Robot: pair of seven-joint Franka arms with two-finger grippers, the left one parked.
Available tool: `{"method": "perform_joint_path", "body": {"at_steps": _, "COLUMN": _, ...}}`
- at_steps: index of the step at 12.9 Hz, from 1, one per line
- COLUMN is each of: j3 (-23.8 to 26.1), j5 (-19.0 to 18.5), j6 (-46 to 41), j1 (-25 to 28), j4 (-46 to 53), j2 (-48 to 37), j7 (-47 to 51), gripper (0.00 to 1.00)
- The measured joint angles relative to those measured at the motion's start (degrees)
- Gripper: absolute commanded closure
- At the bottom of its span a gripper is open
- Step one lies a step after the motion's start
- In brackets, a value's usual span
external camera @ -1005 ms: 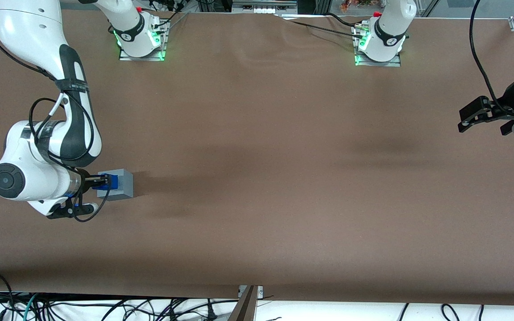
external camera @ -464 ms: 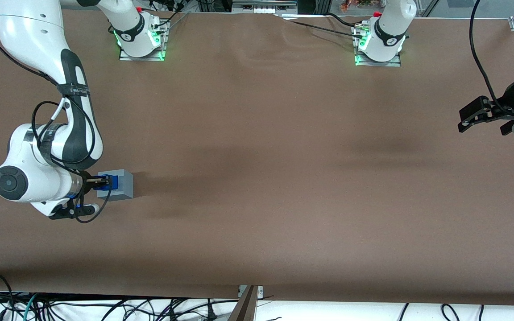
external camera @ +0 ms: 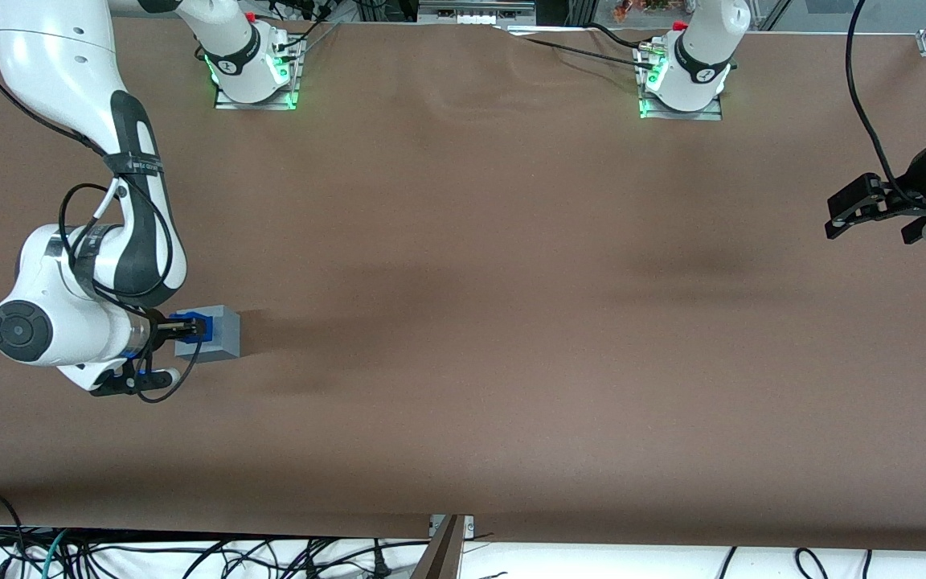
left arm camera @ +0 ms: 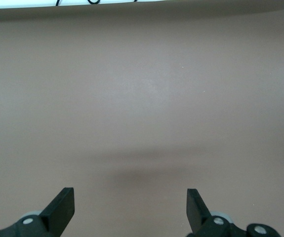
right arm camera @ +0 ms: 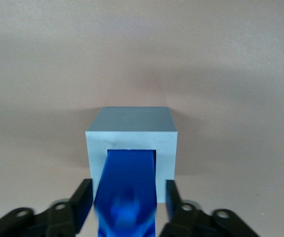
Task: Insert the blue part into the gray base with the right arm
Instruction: 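Lower the blue part into the gray base's square hole, then open the right gripper and withdraw it from the blue part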
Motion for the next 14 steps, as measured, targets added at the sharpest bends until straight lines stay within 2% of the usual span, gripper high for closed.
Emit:
{"method": "perform_joint_path", "body": {"at_steps": 4, "j3": 0.01, "j5": 0.00, "j6": 0.52, "j1": 0.14, "j4": 1.07, "j2": -0.32, "j7": 0.00, "gripper": 0.00}}
{"method": "perform_joint_path", "body": {"at_steps": 7, "j3": -0.51, "j5": 0.00, "j6": 0.23, "j1": 0.09, "j4": 2.96, "j2": -4.47, "j7": 0.00, "gripper": 0.00}}
{"method": "perform_joint_path", "body": {"at_steps": 11, "j3": -1.45, "j5": 0.00, "j6": -4.31, "j1": -0.07, "j4": 3.16, "j2": -11.38, "j7": -0.15, "gripper": 0.00}}
{"method": "perform_joint_path", "body": {"at_steps": 14, "j3": -1.44, "j5": -0.02, "j6": -8.72, "j1": 0.10, "j4": 6.38, "j2": -13.23, "j7": -0.26, "gripper": 0.00}}
